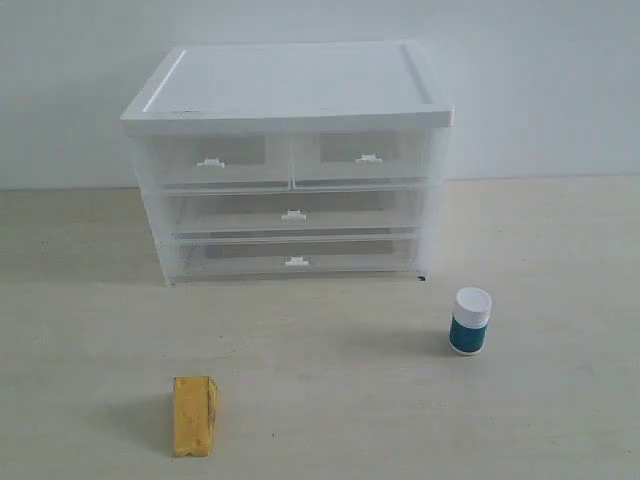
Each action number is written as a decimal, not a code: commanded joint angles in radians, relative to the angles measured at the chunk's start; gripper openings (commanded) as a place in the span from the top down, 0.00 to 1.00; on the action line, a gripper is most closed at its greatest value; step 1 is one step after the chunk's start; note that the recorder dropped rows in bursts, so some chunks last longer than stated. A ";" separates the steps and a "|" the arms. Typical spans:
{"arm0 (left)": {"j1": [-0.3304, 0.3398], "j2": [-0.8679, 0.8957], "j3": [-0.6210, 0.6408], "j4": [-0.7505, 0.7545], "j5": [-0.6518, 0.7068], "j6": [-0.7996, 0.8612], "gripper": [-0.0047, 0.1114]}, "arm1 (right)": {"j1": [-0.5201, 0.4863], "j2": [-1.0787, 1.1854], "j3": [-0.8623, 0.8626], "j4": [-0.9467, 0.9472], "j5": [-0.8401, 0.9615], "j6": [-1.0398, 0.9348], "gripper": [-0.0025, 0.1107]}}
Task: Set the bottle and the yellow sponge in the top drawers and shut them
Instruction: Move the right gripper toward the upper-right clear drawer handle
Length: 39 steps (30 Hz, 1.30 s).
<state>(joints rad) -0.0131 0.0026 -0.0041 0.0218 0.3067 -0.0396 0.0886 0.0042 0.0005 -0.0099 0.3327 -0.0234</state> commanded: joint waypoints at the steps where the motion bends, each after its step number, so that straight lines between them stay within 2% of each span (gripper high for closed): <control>1: 0.004 -0.003 0.004 -0.006 0.001 0.006 0.92 | 0.002 -0.004 -0.001 -0.005 -0.150 -0.010 0.98; 6: 0.004 -0.003 0.004 -0.006 0.001 0.006 0.92 | 0.002 -0.004 -0.001 -0.005 -0.438 -0.010 0.98; 8: 0.004 -0.003 0.004 -0.006 0.001 0.006 0.92 | 0.002 -0.004 -0.001 -0.003 -0.567 0.056 0.98; 10: 0.004 -0.003 0.004 -0.006 0.001 0.006 0.92 | 0.002 -0.004 -0.001 0.010 -0.643 0.253 0.98; 11: 0.004 -0.003 0.004 -0.006 0.001 0.006 0.92 | 0.002 -0.004 -0.001 0.010 -0.658 0.424 0.98; 13: 0.004 -0.003 0.004 -0.006 0.001 0.006 0.92 | 0.002 -0.004 -0.001 -0.008 -0.663 0.532 0.98; 16: 0.004 -0.003 0.004 -0.006 0.001 0.006 0.92 | 0.002 0.005 -0.001 -0.167 -0.728 0.559 0.98; 22: 0.004 -0.003 0.004 -0.006 0.001 0.006 0.92 | 0.002 0.255 -0.027 -0.400 -0.892 0.779 0.98; 25: 0.004 -0.003 0.004 -0.006 0.001 0.006 0.92 | 0.002 0.458 -0.037 -0.475 -1.075 0.774 0.98; 28: 0.004 -0.003 0.004 -0.006 0.001 0.006 0.92 | 0.002 0.665 -0.041 -0.468 -1.311 0.706 0.98; 30: 0.004 -0.003 0.004 -0.006 0.001 0.006 0.92 | 0.002 0.813 -0.054 -0.469 -1.398 0.660 0.98; 35: 0.004 -0.003 0.004 -0.006 0.001 0.006 0.92 | 0.006 1.145 -0.139 -0.490 -1.499 0.581 0.98; 39: 0.004 -0.003 0.004 -0.006 0.001 0.006 0.92 | 0.098 1.338 -0.202 -0.430 -1.554 0.496 0.98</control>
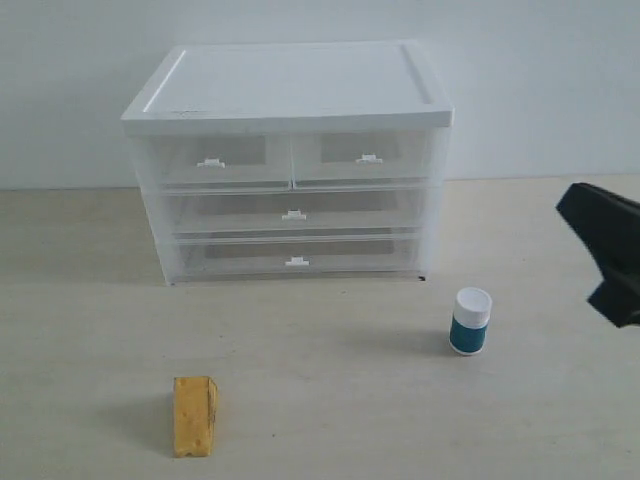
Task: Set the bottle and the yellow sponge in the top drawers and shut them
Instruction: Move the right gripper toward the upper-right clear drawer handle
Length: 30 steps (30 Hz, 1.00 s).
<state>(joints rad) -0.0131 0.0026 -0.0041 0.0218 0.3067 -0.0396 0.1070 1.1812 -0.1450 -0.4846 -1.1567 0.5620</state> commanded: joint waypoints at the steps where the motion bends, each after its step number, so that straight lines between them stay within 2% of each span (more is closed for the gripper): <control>1: 0.004 -0.003 0.004 -0.006 0.001 0.006 0.92 | 0.126 0.200 -0.069 0.082 -0.064 -0.130 0.98; 8: 0.004 -0.003 0.004 -0.006 0.001 0.006 0.92 | 0.477 0.386 -0.181 0.541 -0.022 -0.519 0.98; 12: 0.004 -0.003 0.004 -0.006 0.001 0.006 0.92 | 0.616 0.466 -0.263 0.742 -0.024 -0.678 0.98; 17: 0.004 -0.003 0.004 -0.006 0.001 0.006 0.92 | 0.661 0.556 -0.361 0.785 -0.028 -0.728 0.98; 19: 0.004 -0.003 0.004 -0.006 0.001 0.006 0.92 | 0.661 0.586 -0.393 0.791 -0.028 -0.728 0.94; 22: 0.004 -0.003 0.004 -0.006 0.001 0.006 0.92 | 0.661 0.638 -0.432 0.808 -0.051 -0.728 0.76; 25: 0.004 -0.003 0.004 -0.006 0.001 0.006 0.92 | 0.661 0.681 -0.474 0.860 -0.064 -0.728 0.51; 26: 0.004 -0.003 0.004 -0.006 0.001 0.006 0.92 | 0.661 0.692 -0.487 0.881 -0.064 -0.726 0.48; 30: 0.004 -0.003 0.004 -0.006 0.001 0.006 0.92 | 0.661 0.745 -0.552 0.964 -0.064 -0.740 0.48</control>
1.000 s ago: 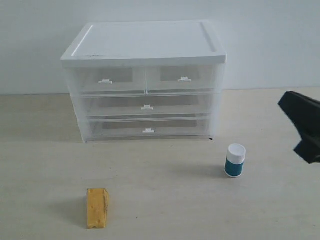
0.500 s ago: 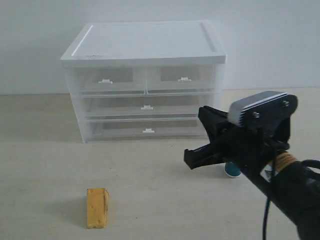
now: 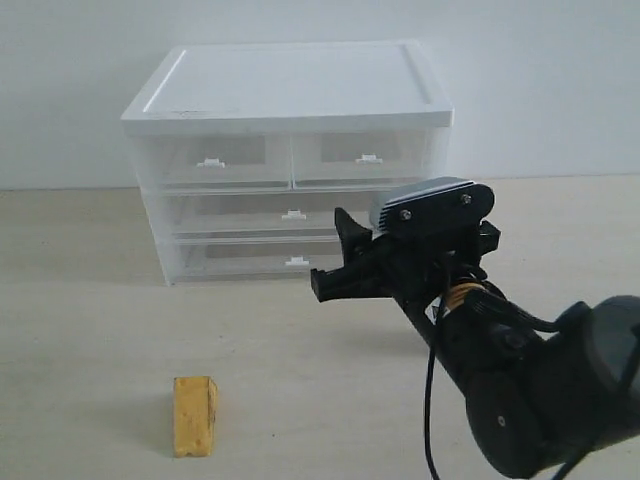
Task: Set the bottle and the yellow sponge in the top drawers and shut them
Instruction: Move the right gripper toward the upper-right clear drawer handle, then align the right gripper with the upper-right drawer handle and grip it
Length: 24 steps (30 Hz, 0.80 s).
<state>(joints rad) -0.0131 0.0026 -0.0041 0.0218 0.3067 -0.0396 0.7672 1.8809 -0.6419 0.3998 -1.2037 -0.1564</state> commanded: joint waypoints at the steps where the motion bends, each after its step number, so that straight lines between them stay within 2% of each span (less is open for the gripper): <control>1: 0.004 -0.003 0.004 -0.006 0.001 0.006 0.92 | 0.001 0.075 -0.082 0.109 -0.017 -0.040 0.48; 9: 0.004 -0.003 0.004 -0.006 0.001 0.006 0.92 | 0.001 0.173 -0.235 0.163 -0.017 -0.044 0.48; 15: 0.004 -0.003 0.004 -0.006 0.001 0.006 0.92 | -0.001 0.188 -0.332 0.180 -0.017 -0.140 0.48; 24: 0.004 -0.003 0.004 -0.006 0.001 0.006 0.92 | -0.001 0.188 -0.338 0.251 -0.017 -0.189 0.48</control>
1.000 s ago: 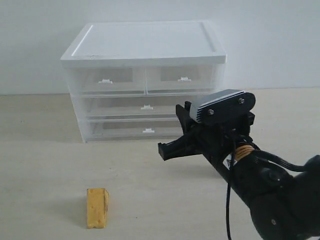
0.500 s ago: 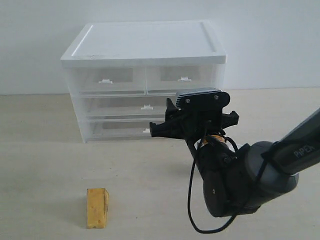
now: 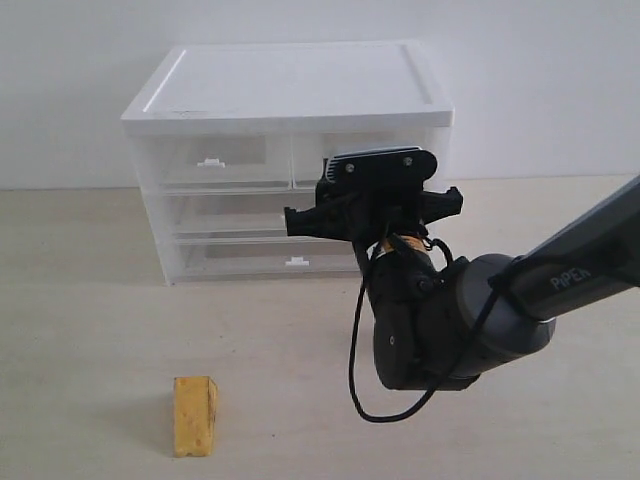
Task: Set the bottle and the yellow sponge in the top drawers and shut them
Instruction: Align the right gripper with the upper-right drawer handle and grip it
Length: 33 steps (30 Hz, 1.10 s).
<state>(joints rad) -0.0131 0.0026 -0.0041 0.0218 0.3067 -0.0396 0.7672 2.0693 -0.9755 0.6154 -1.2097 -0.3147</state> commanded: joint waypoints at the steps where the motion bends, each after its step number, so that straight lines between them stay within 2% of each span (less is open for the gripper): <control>1: 0.004 -0.003 0.004 -0.006 0.001 0.006 0.92 | -0.001 0.000 -0.004 0.038 -0.011 -0.035 0.48; 9: 0.004 -0.003 0.004 -0.006 0.001 0.006 0.92 | -0.019 0.000 -0.004 0.054 -0.011 -0.029 0.48; 15: 0.004 -0.003 0.004 -0.006 0.001 0.006 0.92 | -0.065 0.000 -0.004 0.038 -0.011 0.048 0.48; 21: 0.004 -0.003 0.004 -0.006 0.001 0.006 0.92 | -0.065 0.000 -0.004 -0.036 -0.011 0.048 0.48; 33: 0.004 -0.003 0.004 -0.006 0.001 0.006 0.92 | -0.072 0.002 -0.015 -0.029 0.029 0.039 0.48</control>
<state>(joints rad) -0.0131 0.0026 -0.0041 0.0218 0.3067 -0.0396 0.7056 2.0693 -0.9768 0.5863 -1.2059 -0.2687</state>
